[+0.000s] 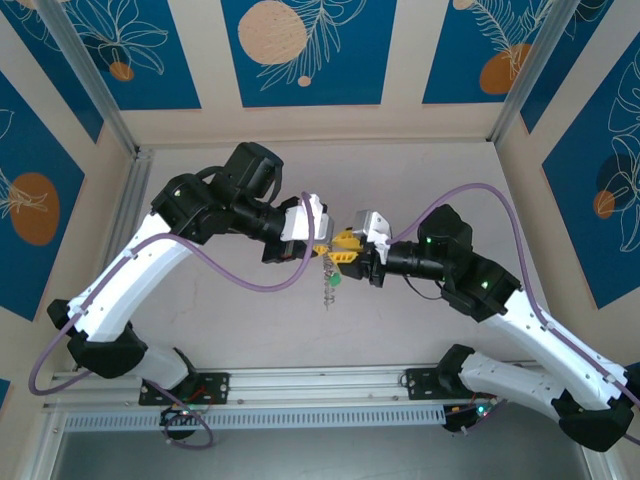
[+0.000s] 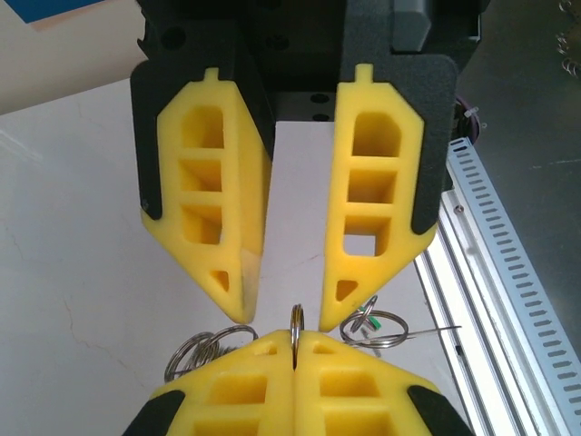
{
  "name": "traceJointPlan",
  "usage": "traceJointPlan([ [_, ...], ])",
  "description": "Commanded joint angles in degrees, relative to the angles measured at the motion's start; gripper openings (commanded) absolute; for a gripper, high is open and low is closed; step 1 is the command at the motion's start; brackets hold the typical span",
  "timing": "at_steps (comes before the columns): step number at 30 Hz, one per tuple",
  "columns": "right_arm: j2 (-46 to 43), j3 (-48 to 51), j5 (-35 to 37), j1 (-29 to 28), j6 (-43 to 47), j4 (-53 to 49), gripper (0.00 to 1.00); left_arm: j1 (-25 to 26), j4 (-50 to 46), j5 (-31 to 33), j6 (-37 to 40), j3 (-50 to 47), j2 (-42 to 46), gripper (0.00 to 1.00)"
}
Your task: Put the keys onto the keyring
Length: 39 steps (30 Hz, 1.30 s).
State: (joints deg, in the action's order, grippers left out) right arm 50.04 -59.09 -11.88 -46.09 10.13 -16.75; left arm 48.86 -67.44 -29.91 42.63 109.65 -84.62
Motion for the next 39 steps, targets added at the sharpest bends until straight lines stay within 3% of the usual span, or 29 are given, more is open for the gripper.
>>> traceJointPlan([
  [1, -0.04, -0.56, -1.32, -0.32, -0.99, 2.25, 0.25, 0.9, -0.5, -0.22, 1.32, 1.65, -0.38, 0.0],
  [2, 0.27, -0.77, -1.27, -0.32, -0.83, 1.95, 0.23, 0.99, -0.29, -0.27, 1.23, 1.54, -0.22, 0.0],
  [5, 1.0, -1.5, -1.11, -0.32, 0.08, 0.57, 0.02, 1.1, -0.07, -0.79, 1.14, 1.55, -0.04, 0.0],
  [6, 1.02, -1.65, -1.47, -0.31, 0.55, 0.27, 0.0, 1.21, -0.06, -1.04, 1.07, 1.51, 0.0, 0.0],
  [13, -0.8, -0.18, -1.92, -0.3, 1.1, 2.3, 0.0, 1.11, 4.52, -3.79, -0.96, -1.74, 2.67, 0.0],
  [16, -4.12, 2.91, -4.22, 1.79, -2.27, 8.39, 0.0, 0.47, 9.81, -5.9, -4.22, -7.11, 5.67, 0.23],
  [18, -6.16, 5.51, -7.43, 3.73, -5.98, 14.19, 0.0, -0.35, 14.79, -8.08, -7.26, -11.74, 8.01, 0.28],
  [22, -8.52, 9.98, -10.65, 5.6, -12.13, 24.69, 0.0, -3.6, 33.45, -16.55, -18.52, -23.6, 14.87, 0.28],
  [25, -9.11, 11.59, -12.17, 6.17, -15.27, 29.65, 0.0, -5.47, 44.14, -19.53, -25.47, -29.51, 18.44, 0.28],
  [39, -7.85, 17.67, -11.33, 6.26, -27.04, 50.09, 0.0, -6.13, 65.89, -24.1, -38.5, -36.89, 19.45, 0.28],
])
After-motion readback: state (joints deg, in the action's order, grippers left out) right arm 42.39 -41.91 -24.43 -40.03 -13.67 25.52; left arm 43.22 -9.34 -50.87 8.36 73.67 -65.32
